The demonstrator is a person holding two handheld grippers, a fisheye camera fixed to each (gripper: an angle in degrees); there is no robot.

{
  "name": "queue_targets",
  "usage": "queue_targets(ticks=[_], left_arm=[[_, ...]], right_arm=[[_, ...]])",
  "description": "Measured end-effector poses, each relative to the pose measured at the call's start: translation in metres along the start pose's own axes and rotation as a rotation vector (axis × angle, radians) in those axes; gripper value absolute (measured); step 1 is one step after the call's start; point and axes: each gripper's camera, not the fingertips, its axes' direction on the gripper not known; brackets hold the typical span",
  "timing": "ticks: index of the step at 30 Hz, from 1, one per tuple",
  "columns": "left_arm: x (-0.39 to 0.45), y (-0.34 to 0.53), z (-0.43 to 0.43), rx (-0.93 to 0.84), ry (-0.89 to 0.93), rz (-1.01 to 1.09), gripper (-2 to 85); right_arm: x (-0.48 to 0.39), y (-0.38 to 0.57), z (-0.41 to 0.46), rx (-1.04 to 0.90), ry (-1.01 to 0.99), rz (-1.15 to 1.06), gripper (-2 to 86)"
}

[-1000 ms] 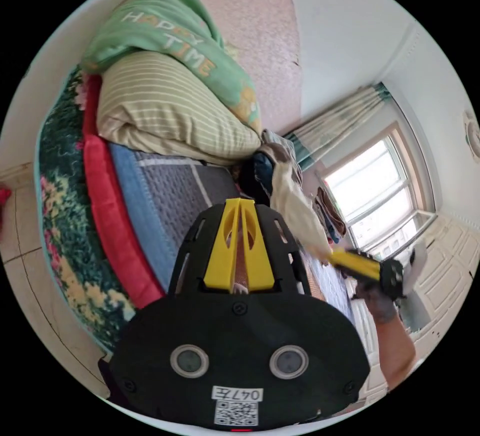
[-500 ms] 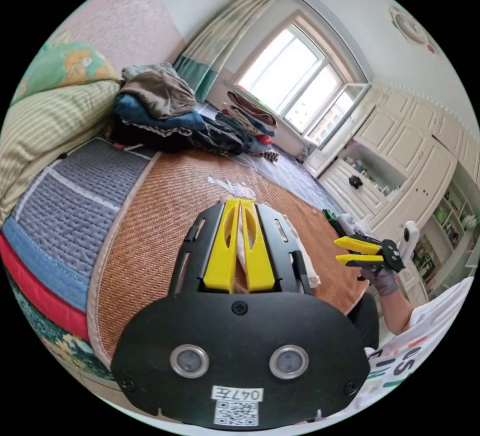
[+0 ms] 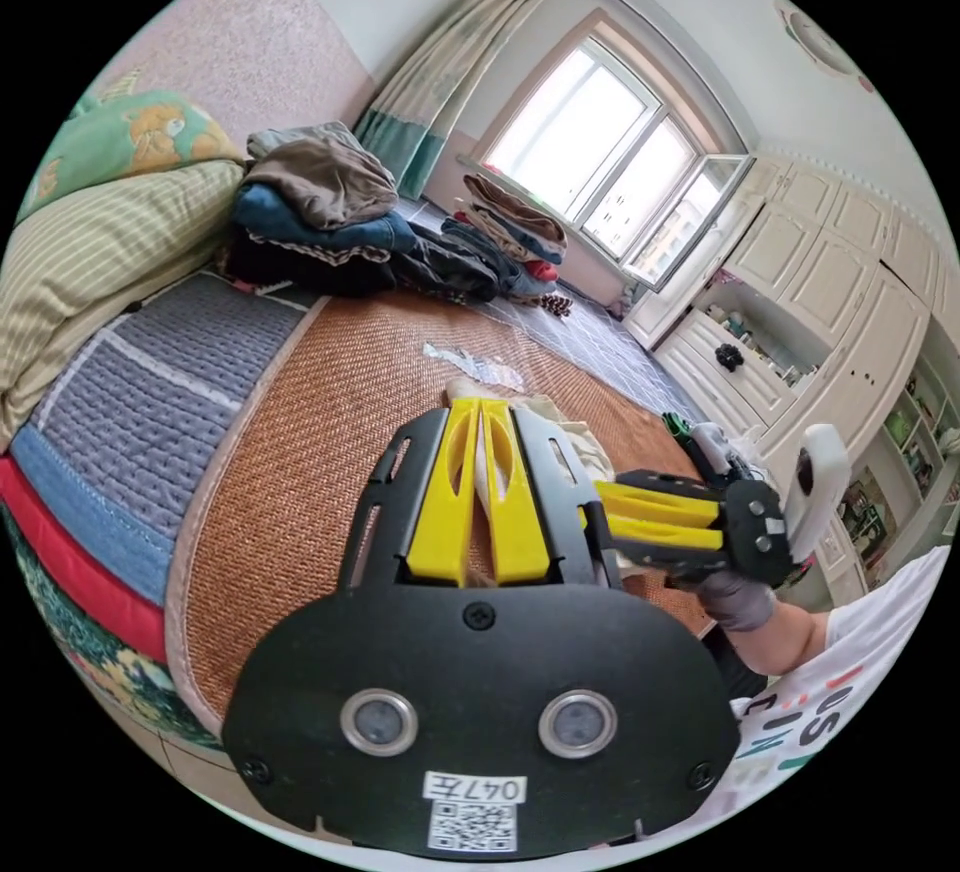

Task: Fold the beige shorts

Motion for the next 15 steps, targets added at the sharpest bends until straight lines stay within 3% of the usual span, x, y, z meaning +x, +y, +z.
queue_targets(ticks=[5, 9, 15], left_arm=[[0.032, -0.023, -0.006, 0.055, 0.026, 0.038, -1.0], [0.101, -0.048, 0.01, -0.034, 0.067, 0.238, -1.0], [0.28, -0.056, 0.049, -0.241, 0.156, 0.477, 0.0]], right_arm=[[0.119, 0.199, -0.092, 0.073, 0.041, 0.399, 0.0], [0.167, 0.401, -0.112, 0.016, 0.145, 0.743, -0.4], [0.159, 0.588, -0.137, -0.053, 0.204, 0.872, -0.4]])
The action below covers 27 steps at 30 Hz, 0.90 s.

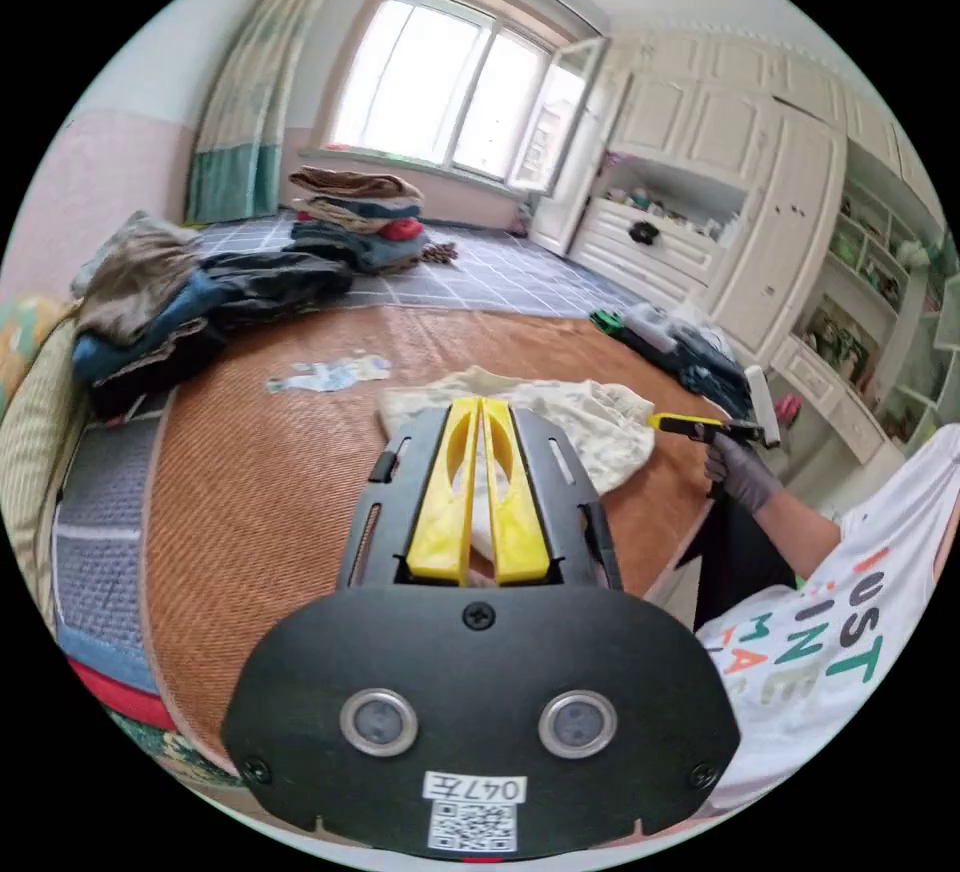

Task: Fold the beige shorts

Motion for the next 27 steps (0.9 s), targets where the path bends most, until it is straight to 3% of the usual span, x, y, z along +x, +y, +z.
queue_targets(ticks=[4, 10, 15, 20, 24, 27], left_arm=[[0.139, -0.036, 0.075, -0.136, -0.051, 0.106, 3.7], [0.246, -0.045, 0.163, -0.246, -0.294, 0.117, 10.4], [0.257, -0.048, 0.168, -0.246, -0.419, 0.019, 8.2], [0.251, -0.053, 0.143, -0.201, -0.381, -0.04, 0.1], [0.216, -0.047, 0.08, -0.028, -0.301, -0.206, -0.8], [0.17, -0.024, 0.002, 0.147, -0.346, -0.37, -0.7]], right_arm=[[0.059, 0.064, -0.008, 0.011, -0.015, 0.007, -0.3], [0.141, 0.169, 0.003, 0.085, -0.192, 0.126, -0.2], [0.173, 0.242, 0.017, 0.126, -0.28, 0.14, -0.3], [0.184, 0.289, 0.027, 0.129, -0.318, 0.172, -0.3], [0.178, 0.324, 0.023, 0.135, -0.287, 0.148, -0.4], [0.177, 0.349, 0.009, 0.144, -0.193, 0.143, -0.5]])
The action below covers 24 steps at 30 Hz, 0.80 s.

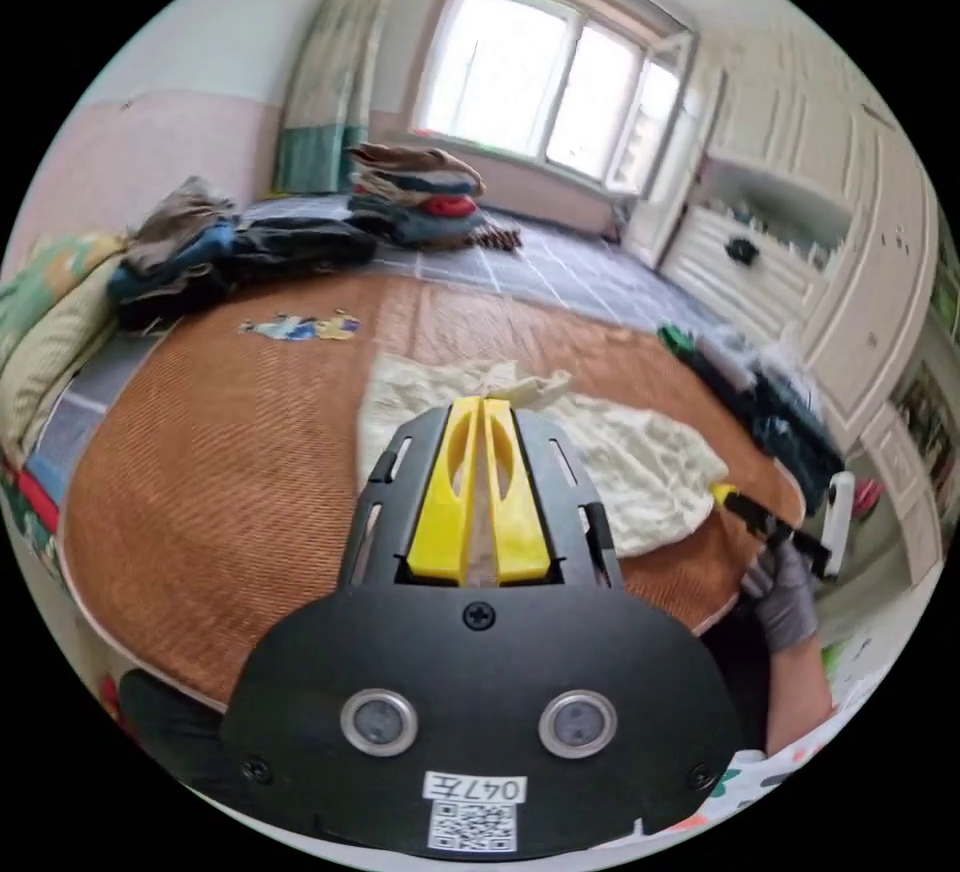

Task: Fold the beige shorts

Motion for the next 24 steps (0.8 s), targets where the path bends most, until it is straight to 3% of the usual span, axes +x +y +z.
queue_targets(ticks=[3, 7, 12, 16, 20, 24], left_arm=[[-0.081, 0.01, -0.062, 0.112, -0.166, -0.159, -0.1], [-0.186, 0.049, -0.086, -0.062, -0.269, -0.392, 5.6], [-0.213, 0.087, -0.129, -0.008, -0.254, -0.416, 6.6], [-0.172, 0.059, -0.112, -0.075, -0.11, -0.113, 5.7], [-0.107, 0.037, -0.075, -0.139, -0.182, 0.278, 7.8], [-0.063, 0.041, -0.028, -0.324, -0.246, 0.602, 10.4]], right_arm=[[0.0, 0.019, -0.009, -0.013, 0.084, -0.008, -0.4], [-0.004, 0.041, 0.001, -0.054, 0.058, 0.006, -0.2], [-0.013, 0.072, -0.005, -0.019, 0.122, 0.013, 2.6], [-0.016, 0.095, -0.018, 0.06, 0.137, 0.028, 2.9], [-0.026, 0.115, -0.007, 0.058, 0.097, 0.013, 2.5], [-0.039, 0.132, 0.011, 0.029, 0.088, -0.019, 2.3]])
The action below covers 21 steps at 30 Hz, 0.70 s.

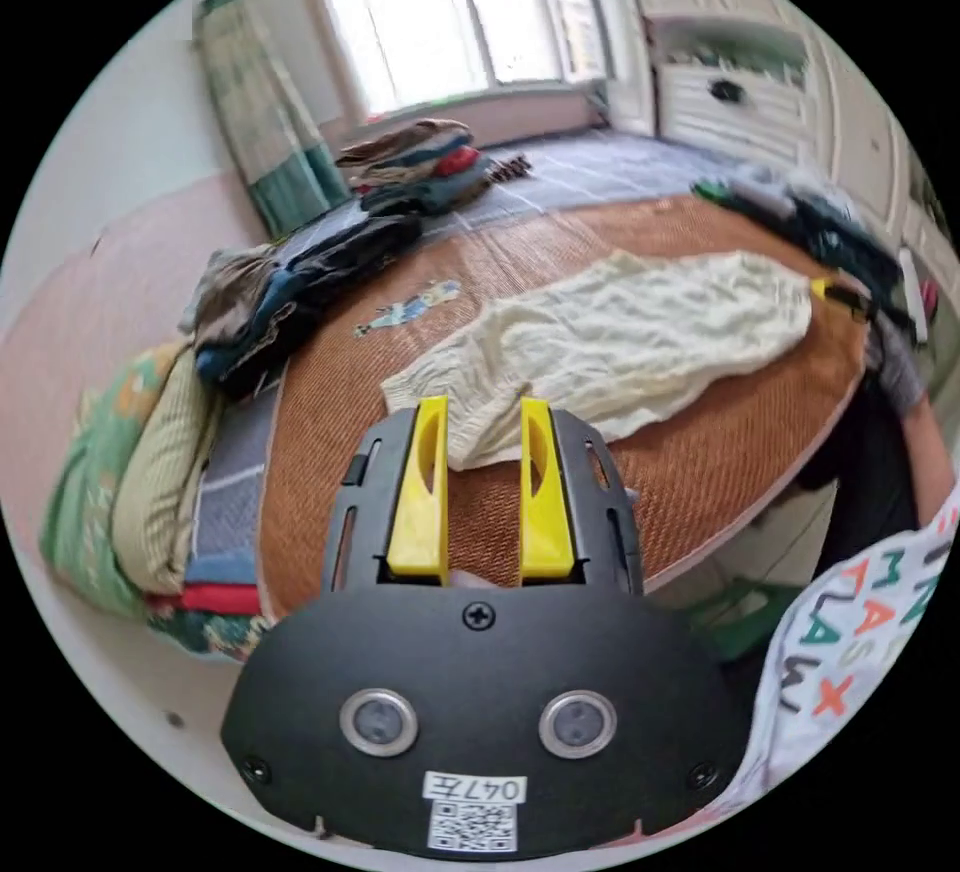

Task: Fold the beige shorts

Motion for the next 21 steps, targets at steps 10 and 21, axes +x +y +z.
queue_targets(ticks=[10, 21], left_arm=[[-0.069, 0.037, 0.046, -0.104, -0.057, -0.099, 1.0], [-0.263, 0.211, 0.11, 0.313, 0.704, -0.836, -0.4]], right_arm=[[-0.025, 0.019, 0.019, -0.004, 0.003, -0.056, 2.7], [-0.056, 0.014, 0.095, -0.182, -0.09, -0.206, -0.5]])
